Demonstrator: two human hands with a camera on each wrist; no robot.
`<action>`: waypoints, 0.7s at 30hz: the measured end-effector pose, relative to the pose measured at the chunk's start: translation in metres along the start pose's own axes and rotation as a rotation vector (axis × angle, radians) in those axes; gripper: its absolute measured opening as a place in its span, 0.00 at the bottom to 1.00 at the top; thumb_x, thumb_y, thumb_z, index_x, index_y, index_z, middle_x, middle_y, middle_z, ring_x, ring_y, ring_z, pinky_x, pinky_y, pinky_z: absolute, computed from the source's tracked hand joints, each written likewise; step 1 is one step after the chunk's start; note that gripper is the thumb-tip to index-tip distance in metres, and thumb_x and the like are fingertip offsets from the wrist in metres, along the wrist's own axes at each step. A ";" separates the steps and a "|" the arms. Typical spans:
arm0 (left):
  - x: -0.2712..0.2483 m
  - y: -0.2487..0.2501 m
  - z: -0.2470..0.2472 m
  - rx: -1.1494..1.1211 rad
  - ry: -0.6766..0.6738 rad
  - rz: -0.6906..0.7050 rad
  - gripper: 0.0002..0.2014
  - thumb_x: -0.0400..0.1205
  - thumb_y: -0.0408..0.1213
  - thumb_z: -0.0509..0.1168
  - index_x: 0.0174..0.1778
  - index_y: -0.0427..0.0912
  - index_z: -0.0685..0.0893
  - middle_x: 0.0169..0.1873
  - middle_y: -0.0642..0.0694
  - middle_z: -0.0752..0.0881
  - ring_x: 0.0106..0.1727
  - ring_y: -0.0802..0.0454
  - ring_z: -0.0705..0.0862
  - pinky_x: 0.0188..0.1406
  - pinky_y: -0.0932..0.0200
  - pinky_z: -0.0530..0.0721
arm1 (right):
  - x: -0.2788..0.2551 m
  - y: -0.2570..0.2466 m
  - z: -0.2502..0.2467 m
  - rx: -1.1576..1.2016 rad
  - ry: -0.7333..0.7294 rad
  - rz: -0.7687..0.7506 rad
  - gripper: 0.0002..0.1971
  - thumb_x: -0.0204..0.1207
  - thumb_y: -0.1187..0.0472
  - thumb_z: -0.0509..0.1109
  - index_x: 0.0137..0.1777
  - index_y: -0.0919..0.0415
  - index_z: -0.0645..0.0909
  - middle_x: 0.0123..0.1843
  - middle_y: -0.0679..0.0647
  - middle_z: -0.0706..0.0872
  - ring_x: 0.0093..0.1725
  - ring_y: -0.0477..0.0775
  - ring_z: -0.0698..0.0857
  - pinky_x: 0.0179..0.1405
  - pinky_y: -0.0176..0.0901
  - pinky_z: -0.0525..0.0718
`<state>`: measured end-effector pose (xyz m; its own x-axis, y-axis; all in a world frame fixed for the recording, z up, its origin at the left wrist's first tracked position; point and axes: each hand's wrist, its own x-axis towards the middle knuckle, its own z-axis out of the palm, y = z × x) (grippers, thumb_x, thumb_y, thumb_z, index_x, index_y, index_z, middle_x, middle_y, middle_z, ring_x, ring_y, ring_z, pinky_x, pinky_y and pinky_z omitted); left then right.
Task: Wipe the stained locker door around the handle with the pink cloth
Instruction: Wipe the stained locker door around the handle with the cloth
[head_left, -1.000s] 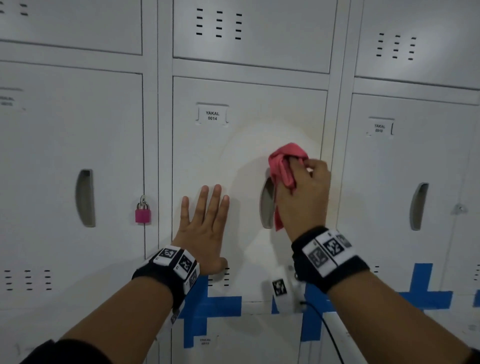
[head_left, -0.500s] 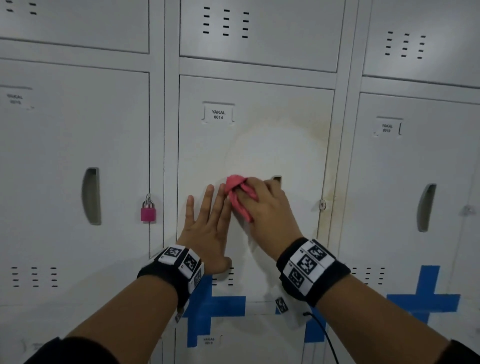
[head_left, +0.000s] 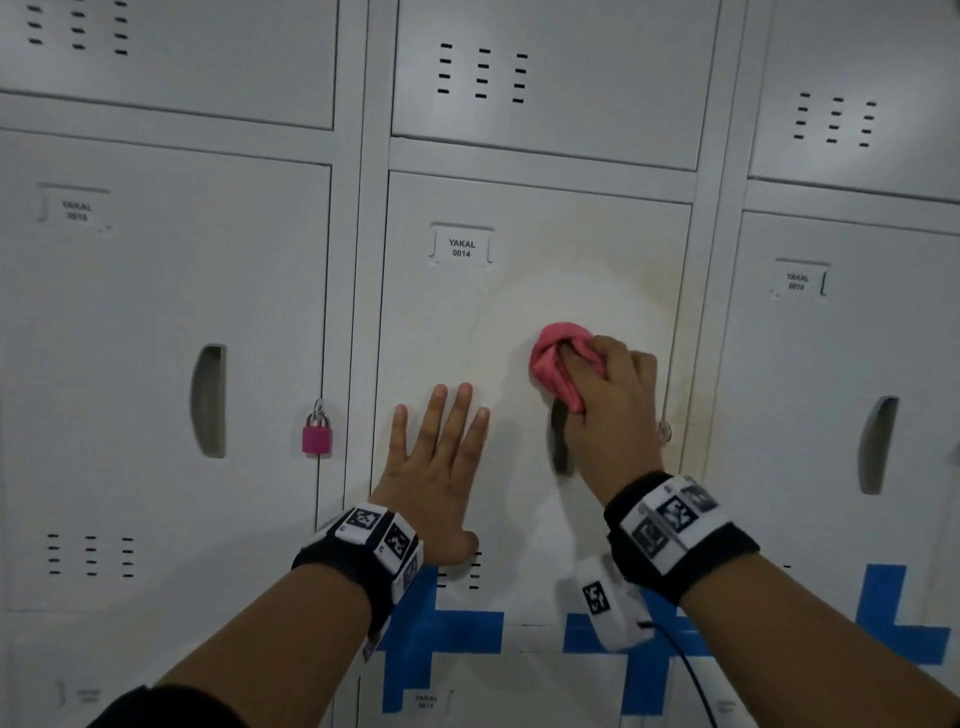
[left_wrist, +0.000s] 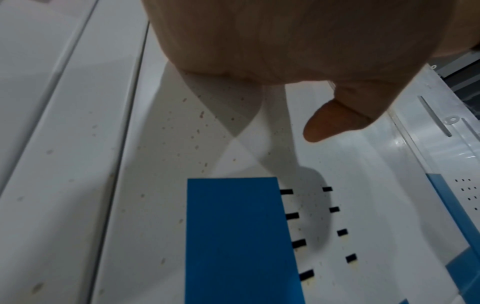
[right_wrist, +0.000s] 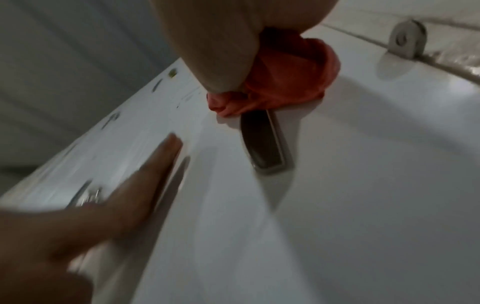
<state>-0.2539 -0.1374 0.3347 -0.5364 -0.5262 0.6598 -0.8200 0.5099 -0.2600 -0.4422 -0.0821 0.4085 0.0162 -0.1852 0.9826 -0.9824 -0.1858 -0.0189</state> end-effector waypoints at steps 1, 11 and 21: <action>0.000 0.000 -0.001 0.001 0.001 0.004 0.68 0.58 0.59 0.69 0.81 0.39 0.29 0.82 0.36 0.29 0.82 0.34 0.27 0.76 0.26 0.29 | -0.007 -0.001 0.001 -0.028 -0.030 -0.067 0.19 0.72 0.72 0.72 0.64 0.63 0.84 0.63 0.60 0.83 0.58 0.61 0.72 0.57 0.46 0.76; 0.000 0.000 0.000 0.023 0.028 0.020 0.70 0.55 0.62 0.71 0.83 0.37 0.35 0.84 0.35 0.35 0.83 0.32 0.33 0.77 0.27 0.34 | -0.089 0.014 -0.004 -0.130 -0.387 -0.351 0.12 0.72 0.62 0.75 0.55 0.56 0.89 0.61 0.53 0.85 0.61 0.59 0.78 0.62 0.53 0.79; 0.001 0.003 -0.004 0.010 -0.066 -0.032 0.71 0.50 0.60 0.73 0.84 0.37 0.41 0.85 0.33 0.41 0.84 0.32 0.38 0.77 0.25 0.43 | -0.076 0.011 -0.048 -0.028 -0.378 0.000 0.17 0.65 0.73 0.75 0.50 0.54 0.90 0.52 0.50 0.86 0.51 0.55 0.76 0.49 0.42 0.79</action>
<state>-0.2560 -0.1332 0.3374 -0.5219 -0.5855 0.6203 -0.8385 0.4856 -0.2471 -0.4636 -0.0237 0.3428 0.0785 -0.5289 0.8451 -0.9871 -0.1601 -0.0085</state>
